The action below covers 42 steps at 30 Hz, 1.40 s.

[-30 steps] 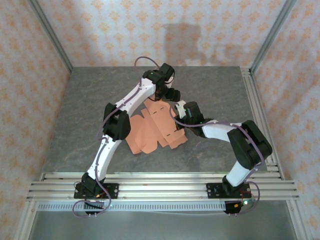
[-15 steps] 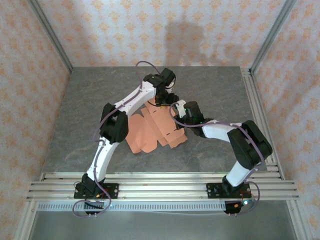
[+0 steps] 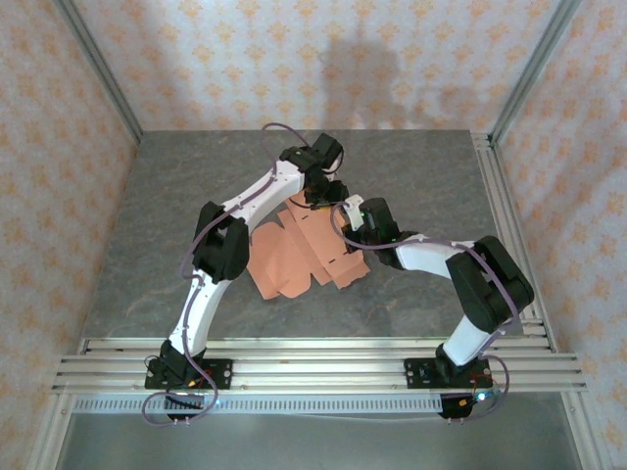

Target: Fold the paper box

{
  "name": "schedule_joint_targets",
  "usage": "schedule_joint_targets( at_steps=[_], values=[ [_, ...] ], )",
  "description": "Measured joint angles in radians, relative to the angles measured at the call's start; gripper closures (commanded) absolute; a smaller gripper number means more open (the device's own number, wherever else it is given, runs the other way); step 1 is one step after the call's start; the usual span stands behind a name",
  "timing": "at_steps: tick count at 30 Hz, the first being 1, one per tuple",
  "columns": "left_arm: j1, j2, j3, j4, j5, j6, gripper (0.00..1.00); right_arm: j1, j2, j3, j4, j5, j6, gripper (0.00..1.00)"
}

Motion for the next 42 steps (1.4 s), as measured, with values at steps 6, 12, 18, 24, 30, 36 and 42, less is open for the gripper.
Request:
schedule_joint_targets(
  at_steps=[6, 12, 18, 24, 30, 36, 42],
  values=[
    [0.002, 0.0, 0.0, -0.001, -0.004, -0.004, 0.56, 0.028, -0.003, 0.005, -0.018, 0.109, -0.046, 1.0],
    [0.003, 0.0, -0.005, 0.001, -0.008, -0.035, 0.62, 0.055, -0.003, 0.005, -0.019, 0.202, -0.08, 1.0],
    [0.005, 0.0, -0.027, 0.046, 0.002, -0.093, 0.69, 0.08, -0.004, 0.005, -0.02, 0.228, -0.116, 1.0],
    [0.006, 0.0, -0.031, 0.065, 0.008, -0.129, 0.81, 0.082, -0.004, 0.005, -0.02, 0.24, -0.121, 1.0],
    [0.006, 0.0, -0.031, 0.068, 0.008, -0.135, 0.84, 0.082, -0.004, 0.005, -0.02, 0.245, -0.121, 1.0],
    [0.006, 0.0, -0.031, 0.072, 0.016, -0.136, 0.64, 0.082, -0.004, 0.005, -0.019, 0.244, -0.121, 1.0],
    [0.005, 0.0, -0.031, 0.074, 0.013, -0.145, 0.84, 0.082, -0.005, 0.005, -0.02, 0.245, -0.12, 1.0]
  ],
)
